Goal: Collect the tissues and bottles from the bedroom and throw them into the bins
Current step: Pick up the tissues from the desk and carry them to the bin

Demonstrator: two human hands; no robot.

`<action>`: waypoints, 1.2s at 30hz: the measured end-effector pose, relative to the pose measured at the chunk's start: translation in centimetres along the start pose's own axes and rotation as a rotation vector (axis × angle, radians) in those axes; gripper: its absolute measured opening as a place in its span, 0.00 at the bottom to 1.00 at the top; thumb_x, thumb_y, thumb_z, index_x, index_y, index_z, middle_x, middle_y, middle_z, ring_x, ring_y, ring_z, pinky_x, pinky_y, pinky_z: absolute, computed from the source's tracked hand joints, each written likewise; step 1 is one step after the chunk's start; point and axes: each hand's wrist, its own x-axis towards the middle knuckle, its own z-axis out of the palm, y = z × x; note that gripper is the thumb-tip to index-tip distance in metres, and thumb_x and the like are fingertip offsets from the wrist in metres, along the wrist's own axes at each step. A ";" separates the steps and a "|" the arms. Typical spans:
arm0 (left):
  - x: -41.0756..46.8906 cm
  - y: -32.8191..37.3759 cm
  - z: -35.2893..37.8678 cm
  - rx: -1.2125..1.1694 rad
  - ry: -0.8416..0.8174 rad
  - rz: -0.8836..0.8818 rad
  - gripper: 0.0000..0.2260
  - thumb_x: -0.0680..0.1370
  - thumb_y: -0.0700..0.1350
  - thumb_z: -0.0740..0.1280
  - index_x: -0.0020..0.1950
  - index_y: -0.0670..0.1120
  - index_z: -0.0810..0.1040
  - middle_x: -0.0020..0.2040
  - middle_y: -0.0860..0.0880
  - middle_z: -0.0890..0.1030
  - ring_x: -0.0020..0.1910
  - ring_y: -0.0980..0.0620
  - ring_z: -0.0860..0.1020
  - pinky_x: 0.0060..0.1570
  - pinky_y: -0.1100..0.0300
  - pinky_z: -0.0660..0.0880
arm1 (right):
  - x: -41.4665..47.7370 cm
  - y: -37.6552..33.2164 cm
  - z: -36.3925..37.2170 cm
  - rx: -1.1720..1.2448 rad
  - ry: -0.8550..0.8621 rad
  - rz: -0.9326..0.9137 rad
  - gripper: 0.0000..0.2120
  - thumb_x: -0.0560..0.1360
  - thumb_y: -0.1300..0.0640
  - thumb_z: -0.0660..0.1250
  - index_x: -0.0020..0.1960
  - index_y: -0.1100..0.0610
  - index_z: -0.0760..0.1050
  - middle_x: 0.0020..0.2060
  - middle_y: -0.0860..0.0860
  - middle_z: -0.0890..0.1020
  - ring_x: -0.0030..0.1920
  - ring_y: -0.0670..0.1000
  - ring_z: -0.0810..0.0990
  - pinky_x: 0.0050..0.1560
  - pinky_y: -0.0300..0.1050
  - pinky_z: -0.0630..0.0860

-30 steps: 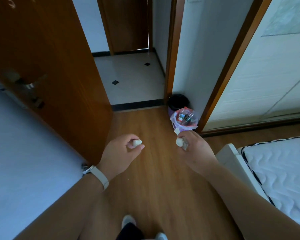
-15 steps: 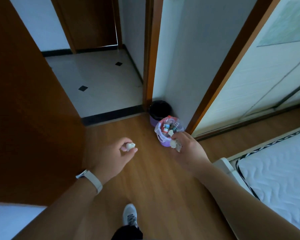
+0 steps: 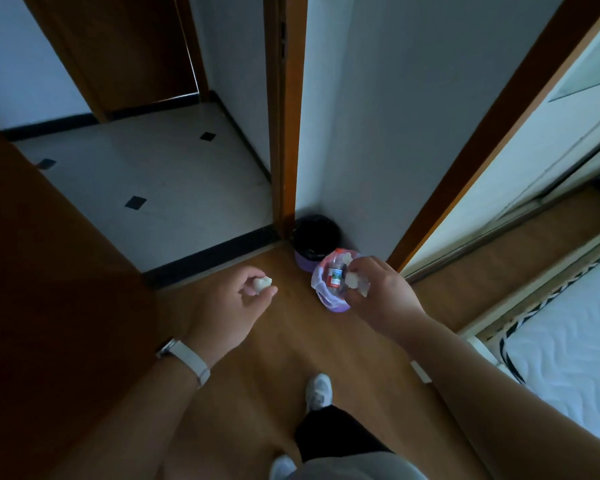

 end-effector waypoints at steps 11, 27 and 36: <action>16.8 -4.2 4.0 -0.005 -0.089 -0.061 0.11 0.74 0.50 0.72 0.55 0.50 0.79 0.48 0.57 0.81 0.48 0.63 0.78 0.42 0.73 0.73 | 16.9 6.3 3.6 0.035 -0.045 0.133 0.15 0.71 0.54 0.69 0.57 0.50 0.75 0.49 0.46 0.77 0.46 0.51 0.77 0.41 0.39 0.72; 40.1 -3.9 9.0 0.093 -0.258 0.138 0.11 0.74 0.50 0.72 0.54 0.49 0.80 0.45 0.58 0.80 0.44 0.61 0.78 0.41 0.65 0.76 | 34.6 12.3 2.3 0.061 -0.095 0.289 0.16 0.72 0.55 0.68 0.59 0.49 0.73 0.53 0.47 0.77 0.45 0.52 0.77 0.42 0.44 0.75; 50.5 -8.2 12.8 0.072 -0.537 0.256 0.08 0.74 0.48 0.73 0.51 0.49 0.80 0.43 0.54 0.80 0.43 0.58 0.78 0.40 0.66 0.74 | 39.9 13.0 5.8 0.032 -0.100 0.523 0.16 0.73 0.52 0.68 0.60 0.49 0.73 0.54 0.46 0.77 0.48 0.50 0.78 0.47 0.47 0.78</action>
